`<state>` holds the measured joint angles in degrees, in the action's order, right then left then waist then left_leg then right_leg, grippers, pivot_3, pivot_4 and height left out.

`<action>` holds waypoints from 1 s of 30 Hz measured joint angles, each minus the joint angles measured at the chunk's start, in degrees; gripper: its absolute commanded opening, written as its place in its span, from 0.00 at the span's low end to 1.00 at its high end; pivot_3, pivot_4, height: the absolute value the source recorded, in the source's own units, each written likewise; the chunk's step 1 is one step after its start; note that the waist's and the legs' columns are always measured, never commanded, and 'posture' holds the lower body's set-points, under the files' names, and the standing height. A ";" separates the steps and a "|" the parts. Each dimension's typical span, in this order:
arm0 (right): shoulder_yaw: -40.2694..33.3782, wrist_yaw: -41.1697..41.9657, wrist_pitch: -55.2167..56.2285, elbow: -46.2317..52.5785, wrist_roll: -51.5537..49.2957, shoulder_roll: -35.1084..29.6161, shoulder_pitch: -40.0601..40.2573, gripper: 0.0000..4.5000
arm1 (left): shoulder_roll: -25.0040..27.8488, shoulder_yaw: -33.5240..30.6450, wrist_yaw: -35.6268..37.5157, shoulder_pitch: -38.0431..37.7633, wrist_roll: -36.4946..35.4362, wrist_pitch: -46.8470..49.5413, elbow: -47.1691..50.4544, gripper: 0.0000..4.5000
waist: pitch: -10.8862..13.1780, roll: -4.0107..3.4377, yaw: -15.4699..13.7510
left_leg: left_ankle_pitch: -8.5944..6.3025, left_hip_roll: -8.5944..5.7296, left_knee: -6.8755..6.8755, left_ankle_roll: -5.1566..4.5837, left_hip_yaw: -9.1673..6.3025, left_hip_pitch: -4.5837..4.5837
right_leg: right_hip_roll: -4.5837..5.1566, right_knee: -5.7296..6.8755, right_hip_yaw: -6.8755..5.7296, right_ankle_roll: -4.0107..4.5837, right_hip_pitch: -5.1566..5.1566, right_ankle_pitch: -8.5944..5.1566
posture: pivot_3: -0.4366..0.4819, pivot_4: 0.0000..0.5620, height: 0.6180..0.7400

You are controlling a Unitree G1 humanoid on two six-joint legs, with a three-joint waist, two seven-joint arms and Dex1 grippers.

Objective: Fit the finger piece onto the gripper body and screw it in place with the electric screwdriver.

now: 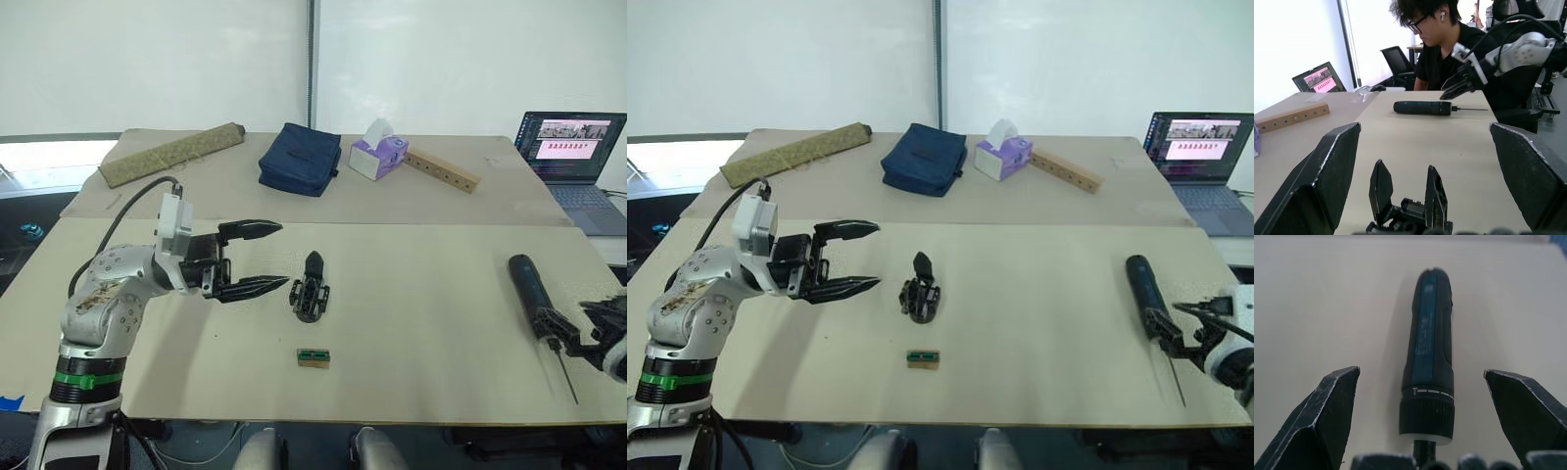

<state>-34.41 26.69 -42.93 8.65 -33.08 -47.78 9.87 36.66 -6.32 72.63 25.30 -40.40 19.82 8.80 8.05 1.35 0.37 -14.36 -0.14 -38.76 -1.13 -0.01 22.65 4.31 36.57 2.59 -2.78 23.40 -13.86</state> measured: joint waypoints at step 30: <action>15.52 22.16 -4.97 1.00 2.27 -9.88 -14.92 0.34 | 1.62 0.18 5.88 -1.92 0.04 -2.72 -2.09 1.00 | 0.51 -0.48 1.27 | -0.06 0.16 0.10 -0.10 -0.33 -0.19 | -0.03 -0.34 0.15 -0.15 -0.19 0.15 | 0.48 0.27 1.00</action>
<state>-18.89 48.85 -47.89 9.64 -30.81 -57.66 -5.05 38.28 -6.14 78.51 23.38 -40.36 17.10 6.72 8.55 0.87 1.64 -14.42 0.02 -38.66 -1.22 -0.33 22.45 4.28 36.23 2.74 -2.93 23.21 -13.71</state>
